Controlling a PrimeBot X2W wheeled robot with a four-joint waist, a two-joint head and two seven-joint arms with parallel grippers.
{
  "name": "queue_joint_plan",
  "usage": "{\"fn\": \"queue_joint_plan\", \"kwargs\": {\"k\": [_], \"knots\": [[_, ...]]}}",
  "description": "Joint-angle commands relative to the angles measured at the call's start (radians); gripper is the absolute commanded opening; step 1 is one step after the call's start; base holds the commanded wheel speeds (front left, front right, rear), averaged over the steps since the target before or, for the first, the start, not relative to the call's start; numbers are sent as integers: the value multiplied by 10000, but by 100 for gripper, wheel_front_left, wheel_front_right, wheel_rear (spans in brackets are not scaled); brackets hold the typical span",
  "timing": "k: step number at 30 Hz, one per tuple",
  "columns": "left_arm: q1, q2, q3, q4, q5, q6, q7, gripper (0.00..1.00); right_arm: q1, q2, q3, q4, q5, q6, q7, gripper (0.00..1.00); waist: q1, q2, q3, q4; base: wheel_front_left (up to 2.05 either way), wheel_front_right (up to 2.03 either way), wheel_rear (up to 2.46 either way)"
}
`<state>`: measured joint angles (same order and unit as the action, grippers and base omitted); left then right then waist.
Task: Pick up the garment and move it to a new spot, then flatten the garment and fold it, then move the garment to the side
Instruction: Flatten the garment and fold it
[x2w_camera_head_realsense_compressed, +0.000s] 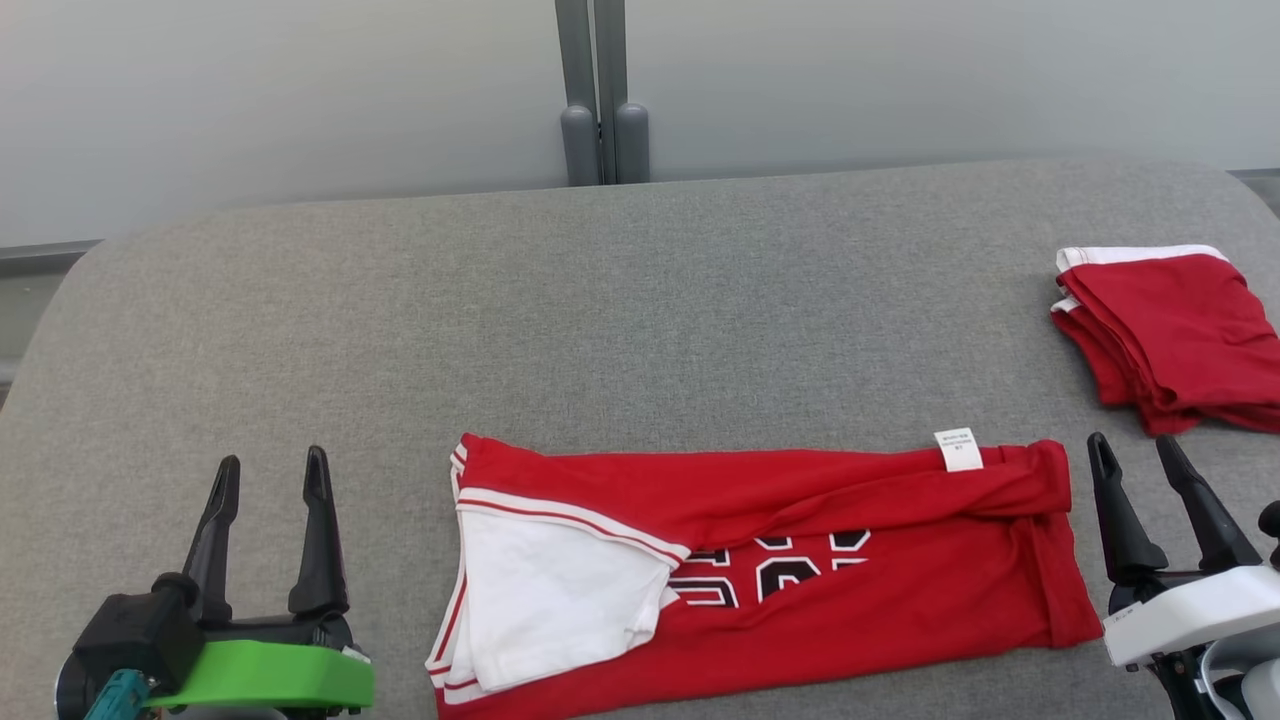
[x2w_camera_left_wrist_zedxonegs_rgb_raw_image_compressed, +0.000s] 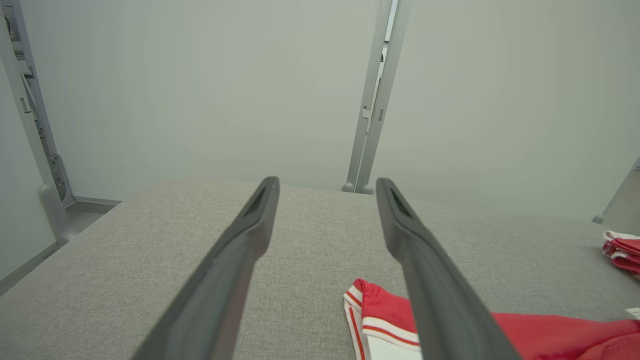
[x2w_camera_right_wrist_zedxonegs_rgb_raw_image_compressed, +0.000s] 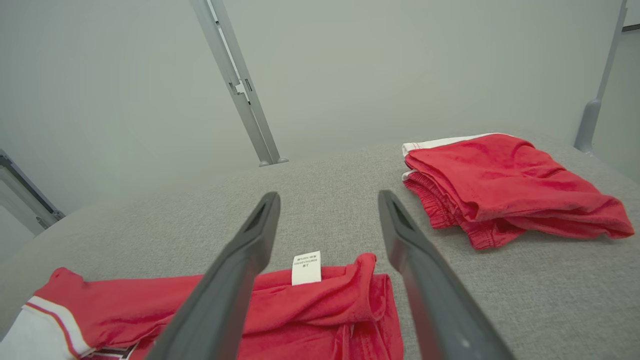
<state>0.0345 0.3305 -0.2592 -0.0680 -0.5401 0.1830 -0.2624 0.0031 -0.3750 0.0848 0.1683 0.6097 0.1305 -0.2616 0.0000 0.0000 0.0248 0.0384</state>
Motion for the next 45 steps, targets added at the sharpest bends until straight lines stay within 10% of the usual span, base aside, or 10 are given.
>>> {"fn": "queue_joint_plan", "kwargs": {"k": [1, 17, 39, 42, 45], "knots": [[114, -199, 191, 103, 249, -294, -26, 100, 44, -24, -18, -21, -102, 5, -34, 100, 0, 0, 22, 13, 0, 0, 0], [-293, -1672, 1252, 981, 1380, -2130, -27, 100, -1653, -26, 246, 3054, 728, 5, 2619, 100, 0, 0, 227, 171, 0, 0, 0], [-451, -2085, 1614, 1884, 1776, -2816, -28, 100, -2632, 745, 1057, 5786, 2785, 19, 5037, 100, 0, 0, 289, 887, 0, 0, 0], [-439, -2102, 1616, 1970, 1800, -2862, -28, 100, -2637, 619, 1189, 5675, 2878, 17, 4664, 12, 0, 0, 230, 905, 0, 0, 0], [-451, -2104, 1612, 2044, 1797, -2876, -28, 100, -2722, 505, 1269, 5685, 2876, 13, 4276, 0, 0, 0, 175, 903, 0, 0, 0]]}}
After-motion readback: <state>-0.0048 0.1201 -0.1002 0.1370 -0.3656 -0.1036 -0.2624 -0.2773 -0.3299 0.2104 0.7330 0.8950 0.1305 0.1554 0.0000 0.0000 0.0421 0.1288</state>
